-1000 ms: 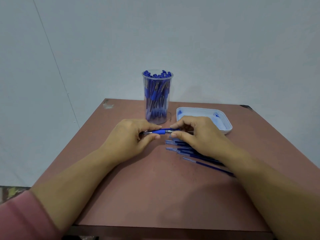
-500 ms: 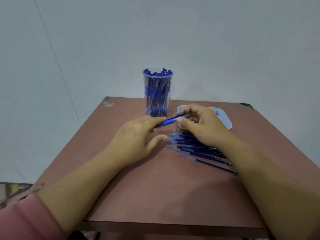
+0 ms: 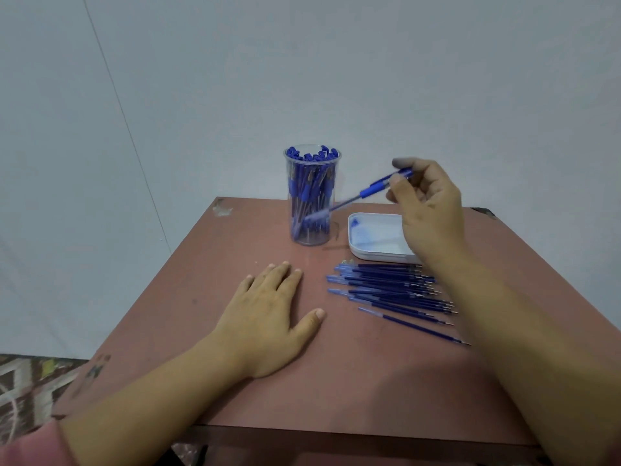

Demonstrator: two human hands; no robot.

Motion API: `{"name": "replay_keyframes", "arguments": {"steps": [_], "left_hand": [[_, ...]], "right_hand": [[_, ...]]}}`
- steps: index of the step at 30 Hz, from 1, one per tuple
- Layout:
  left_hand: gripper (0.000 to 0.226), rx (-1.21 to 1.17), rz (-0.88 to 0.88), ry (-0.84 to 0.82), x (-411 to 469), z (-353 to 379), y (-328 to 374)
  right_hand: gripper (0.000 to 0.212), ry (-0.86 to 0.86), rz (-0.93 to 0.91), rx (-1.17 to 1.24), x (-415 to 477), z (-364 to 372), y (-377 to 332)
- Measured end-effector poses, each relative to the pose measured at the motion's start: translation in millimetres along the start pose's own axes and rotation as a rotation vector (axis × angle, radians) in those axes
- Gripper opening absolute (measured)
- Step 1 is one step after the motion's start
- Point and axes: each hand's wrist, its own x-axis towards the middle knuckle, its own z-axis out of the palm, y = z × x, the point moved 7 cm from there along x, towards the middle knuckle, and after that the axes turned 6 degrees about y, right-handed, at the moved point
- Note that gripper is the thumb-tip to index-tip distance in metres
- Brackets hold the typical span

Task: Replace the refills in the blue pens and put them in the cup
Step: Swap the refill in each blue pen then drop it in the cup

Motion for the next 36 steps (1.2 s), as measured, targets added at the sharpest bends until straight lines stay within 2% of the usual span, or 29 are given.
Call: {"name": "replay_keyframes", "arguments": {"steps": [3,9,14,20,22,26,33,36], "left_hand": [[0.101,-0.005,-0.013,0.014,0,-1,0],[0.099,-0.017,-0.009,0.025,2,-2,-2],[0.098,-0.019,-0.003,0.031,2,-3,-2],[0.098,-0.021,0.003,0.039,3,-5,-1],[0.099,-0.028,0.003,0.044,2,-6,-1],[0.099,-0.041,-0.001,0.048,3,-6,-2],[0.097,-0.037,-0.007,0.052,4,-7,-1],[0.097,-0.038,-0.015,0.055,3,-9,-1]], "right_hand": [[0.015,0.082,-0.056,0.077,26,-2,-19],[0.019,0.182,-0.136,0.038,61,8,-30],[0.018,0.076,-0.238,-0.103,72,40,-33],[0.012,-0.226,-0.295,-0.347,72,85,-28],[0.018,-0.280,-0.295,-0.435,66,92,-17],[0.031,-0.318,-0.225,-0.555,56,94,5],[0.036,-0.414,-0.149,-0.661,44,95,8],[0.043,-0.389,-0.203,-0.680,36,91,4]]}}
